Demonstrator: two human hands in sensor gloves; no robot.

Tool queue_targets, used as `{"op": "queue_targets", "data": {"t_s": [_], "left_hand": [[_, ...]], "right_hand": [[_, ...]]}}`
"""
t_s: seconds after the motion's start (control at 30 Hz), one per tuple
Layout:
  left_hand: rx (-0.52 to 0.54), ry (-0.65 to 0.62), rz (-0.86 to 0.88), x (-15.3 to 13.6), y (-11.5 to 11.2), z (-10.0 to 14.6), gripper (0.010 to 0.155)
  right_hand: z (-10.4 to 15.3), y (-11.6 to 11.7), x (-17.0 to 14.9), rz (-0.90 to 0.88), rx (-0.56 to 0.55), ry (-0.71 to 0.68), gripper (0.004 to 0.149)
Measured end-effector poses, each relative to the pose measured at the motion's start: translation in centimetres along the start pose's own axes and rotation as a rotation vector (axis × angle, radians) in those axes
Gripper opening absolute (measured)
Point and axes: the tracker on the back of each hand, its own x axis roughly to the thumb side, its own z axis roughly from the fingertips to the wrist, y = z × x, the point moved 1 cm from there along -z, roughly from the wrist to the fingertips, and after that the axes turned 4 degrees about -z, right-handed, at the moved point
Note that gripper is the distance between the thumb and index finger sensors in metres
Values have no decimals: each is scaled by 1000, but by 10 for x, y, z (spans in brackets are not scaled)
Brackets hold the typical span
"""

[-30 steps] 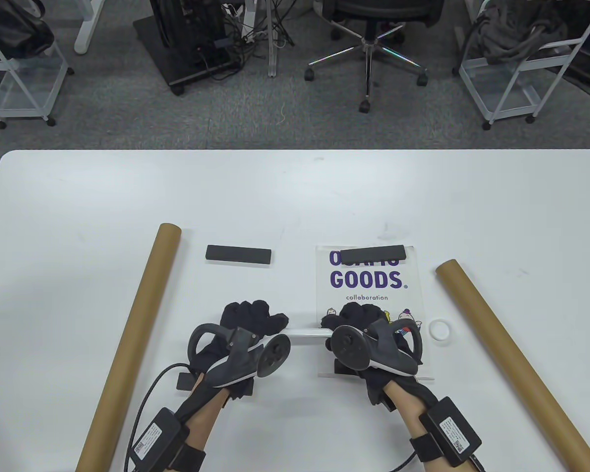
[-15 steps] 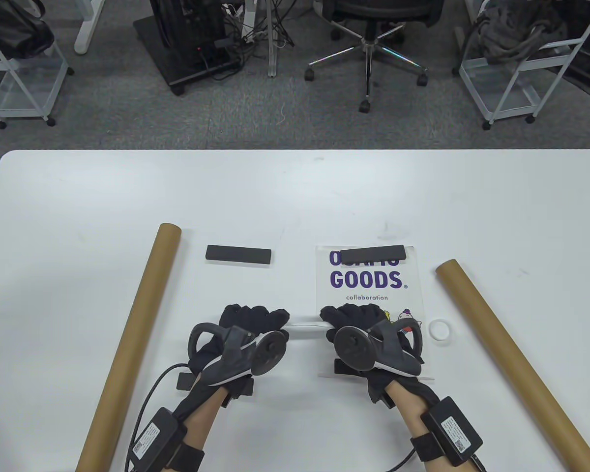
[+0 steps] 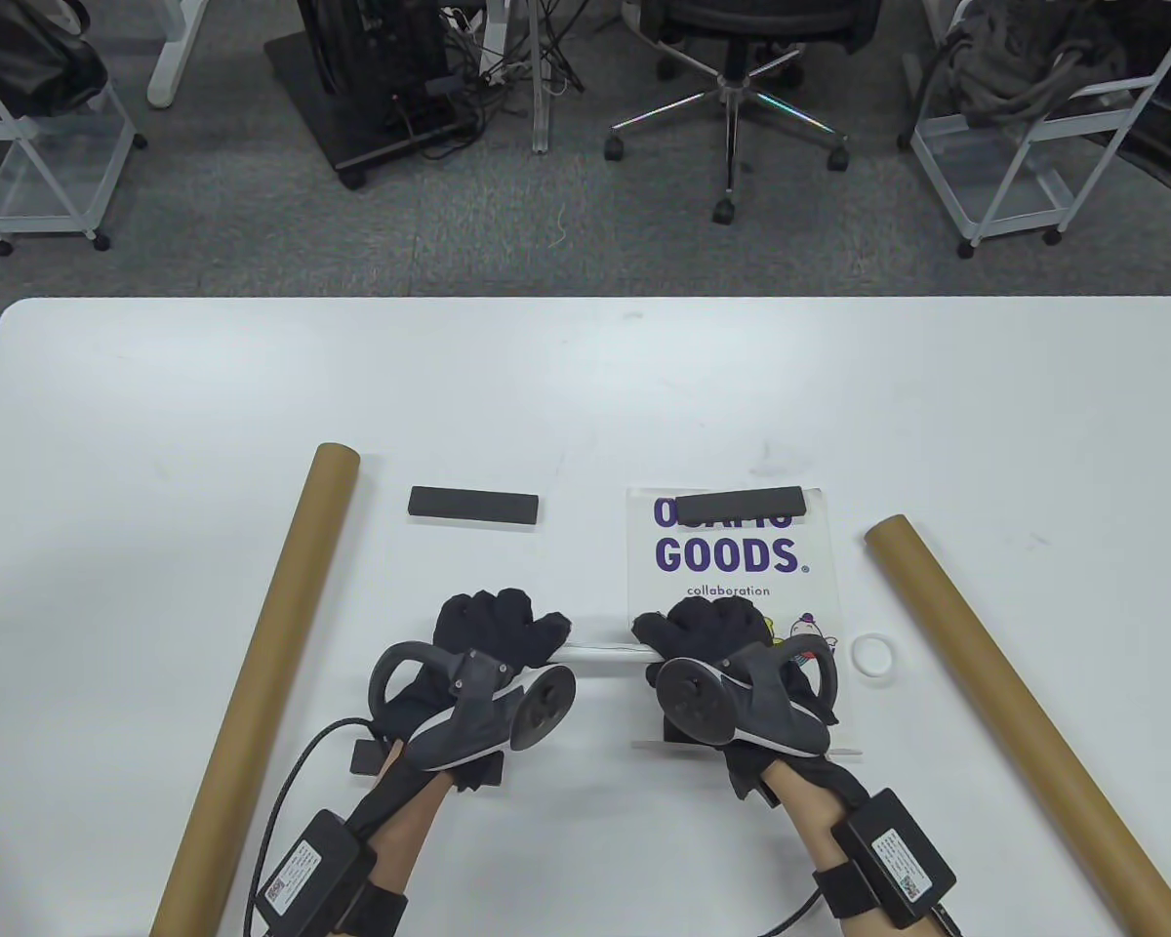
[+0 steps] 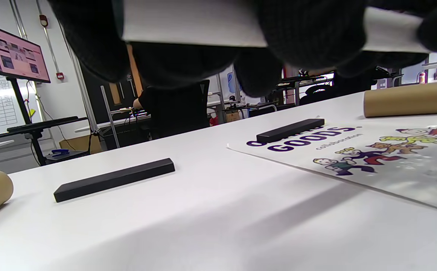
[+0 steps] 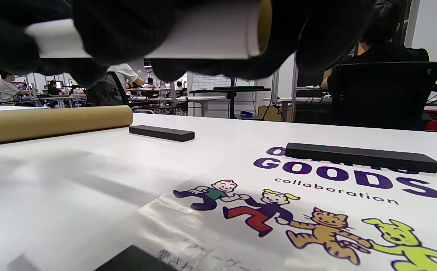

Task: Roll up posters and store in mailing tubes

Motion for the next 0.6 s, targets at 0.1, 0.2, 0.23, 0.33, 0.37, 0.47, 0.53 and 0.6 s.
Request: {"op": "queue_targets", "data": {"t_s": [0.1, 0.2, 0.23, 0.33, 0.37, 0.47, 0.53, 0.6], "left_hand": [[22, 0, 28, 0, 0, 0, 61], [71, 5, 50, -3, 3, 1, 57], [71, 4, 56, -4, 3, 1, 56], [65, 0, 47, -3, 2, 1, 54], [65, 0, 46, -2, 2, 1, 54], [65, 3, 49, -3, 1, 1, 54], [63, 11, 65, -4, 1, 1, 55], [60, 18, 94, -7, 0, 1, 58]], "right_hand": [[0, -2, -3, 1, -21, 13, 55], [0, -2, -5, -17, -11, 19, 53], [0, -2, -6, -18, -10, 20, 53], [-1, -1, -6, -27, 3, 19, 52], [-1, -1, -6, -25, 8, 17, 52], [0, -2, -6, -21, 5, 16, 51], [0, -2, -6, -24, -4, 18, 51], [0, -3, -7, -28, -6, 23, 51]]}}
